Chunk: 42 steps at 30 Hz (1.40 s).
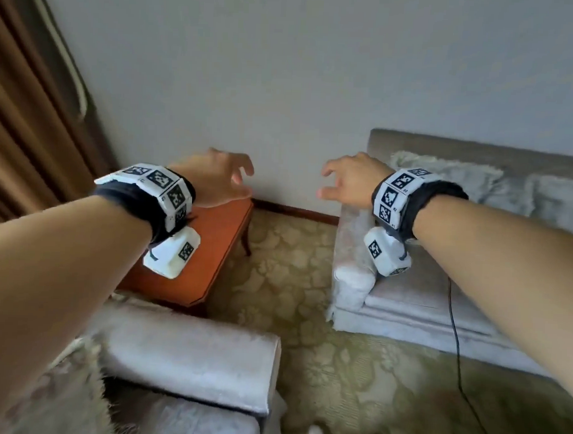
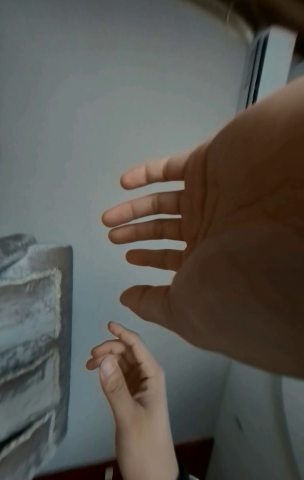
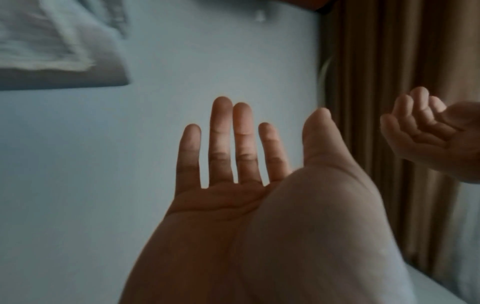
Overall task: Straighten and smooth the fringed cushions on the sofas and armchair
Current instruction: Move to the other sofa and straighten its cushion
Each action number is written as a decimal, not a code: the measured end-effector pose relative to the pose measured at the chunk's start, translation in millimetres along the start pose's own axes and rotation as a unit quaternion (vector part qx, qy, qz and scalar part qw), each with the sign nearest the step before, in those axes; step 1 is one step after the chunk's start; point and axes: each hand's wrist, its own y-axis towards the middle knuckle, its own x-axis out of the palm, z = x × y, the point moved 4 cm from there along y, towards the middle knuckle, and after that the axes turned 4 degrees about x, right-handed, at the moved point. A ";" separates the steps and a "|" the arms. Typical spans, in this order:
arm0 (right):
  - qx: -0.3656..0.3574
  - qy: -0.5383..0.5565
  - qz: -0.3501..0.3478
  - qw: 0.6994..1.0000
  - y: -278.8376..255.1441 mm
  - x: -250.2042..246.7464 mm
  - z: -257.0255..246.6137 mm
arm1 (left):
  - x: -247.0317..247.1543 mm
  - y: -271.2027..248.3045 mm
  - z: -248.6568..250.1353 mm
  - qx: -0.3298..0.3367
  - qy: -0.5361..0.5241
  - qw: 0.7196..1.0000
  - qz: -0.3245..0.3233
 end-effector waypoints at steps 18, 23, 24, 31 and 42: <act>0.191 -0.013 -0.009 0.981 31.0 -47.6 376.6 | 55.9 365.8 292.4 0.268 0.108 0.951 -0.107; 0.204 -0.009 -0.025 0.979 53.9 -38.5 427.8 | 81.0 424.3 326.6 0.299 0.109 0.939 -0.130; 0.212 -0.010 -0.033 0.977 59.8 -34.2 437.9 | 86.1 435.6 332.1 0.305 0.108 0.937 -0.133; 0.240 -0.041 -0.058 0.968 120.4 -30.1 508.5 | 119.7 531.5 346.6 0.338 0.089 0.926 -0.140; 0.251 -0.029 -0.096 0.963 235.6 -8.0 602.6 | 176.0 695.4 341.5 0.323 0.079 0.927 -0.173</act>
